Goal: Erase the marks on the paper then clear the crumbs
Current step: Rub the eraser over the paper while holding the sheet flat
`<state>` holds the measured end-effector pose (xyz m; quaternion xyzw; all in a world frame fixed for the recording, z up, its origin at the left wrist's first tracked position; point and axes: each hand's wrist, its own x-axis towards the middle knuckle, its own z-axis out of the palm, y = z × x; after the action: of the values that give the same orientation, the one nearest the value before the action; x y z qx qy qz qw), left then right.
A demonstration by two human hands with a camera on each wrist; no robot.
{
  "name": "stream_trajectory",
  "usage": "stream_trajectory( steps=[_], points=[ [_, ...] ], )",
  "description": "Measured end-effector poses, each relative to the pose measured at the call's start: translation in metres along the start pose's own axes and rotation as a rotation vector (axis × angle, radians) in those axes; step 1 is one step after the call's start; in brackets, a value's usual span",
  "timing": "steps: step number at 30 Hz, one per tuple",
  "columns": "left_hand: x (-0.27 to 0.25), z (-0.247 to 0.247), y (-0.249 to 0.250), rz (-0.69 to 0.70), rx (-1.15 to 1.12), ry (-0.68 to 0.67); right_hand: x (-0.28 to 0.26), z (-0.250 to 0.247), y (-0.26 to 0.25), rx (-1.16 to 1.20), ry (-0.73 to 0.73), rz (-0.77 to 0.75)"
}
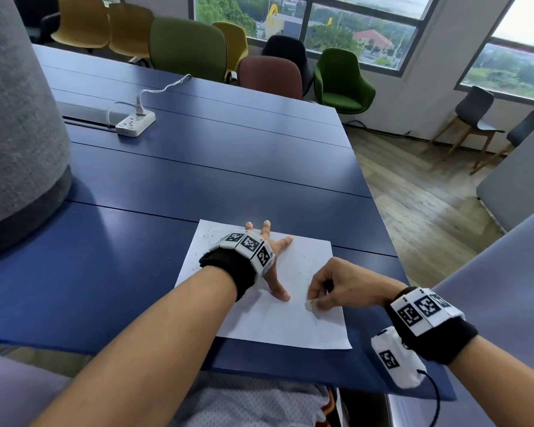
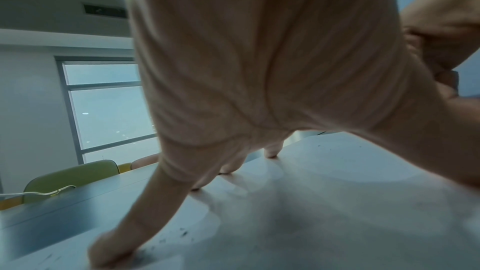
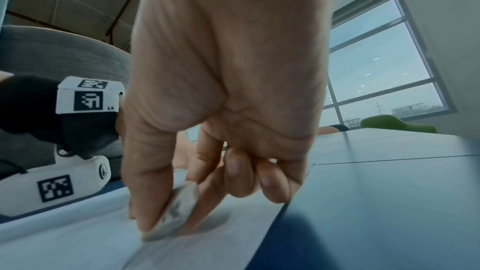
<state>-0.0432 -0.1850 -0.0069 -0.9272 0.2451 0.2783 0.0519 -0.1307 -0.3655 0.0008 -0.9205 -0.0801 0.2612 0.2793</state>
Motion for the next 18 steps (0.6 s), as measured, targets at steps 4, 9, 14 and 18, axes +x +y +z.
stream_trajectory(
  steps=[4, 9, 14, 18],
  points=[
    [-0.002, 0.0, 0.0, 0.01, 0.007, -0.004, 0.004, -0.008, -0.003, -0.033, -0.065, 0.026],
    [-0.003, -0.001, 0.0, 0.018, 0.013, -0.012, 0.035, -0.032, 0.012, 0.071, 0.297, 0.084],
    [-0.004, -0.002, 0.001, 0.014, 0.012, -0.022, 0.035, -0.029, 0.011, 0.078, 0.241, 0.068],
    [-0.004, -0.002, 0.001, 0.017, 0.014, -0.021, 0.042, -0.034, 0.019, 0.089, 0.367, 0.08]
  ],
)
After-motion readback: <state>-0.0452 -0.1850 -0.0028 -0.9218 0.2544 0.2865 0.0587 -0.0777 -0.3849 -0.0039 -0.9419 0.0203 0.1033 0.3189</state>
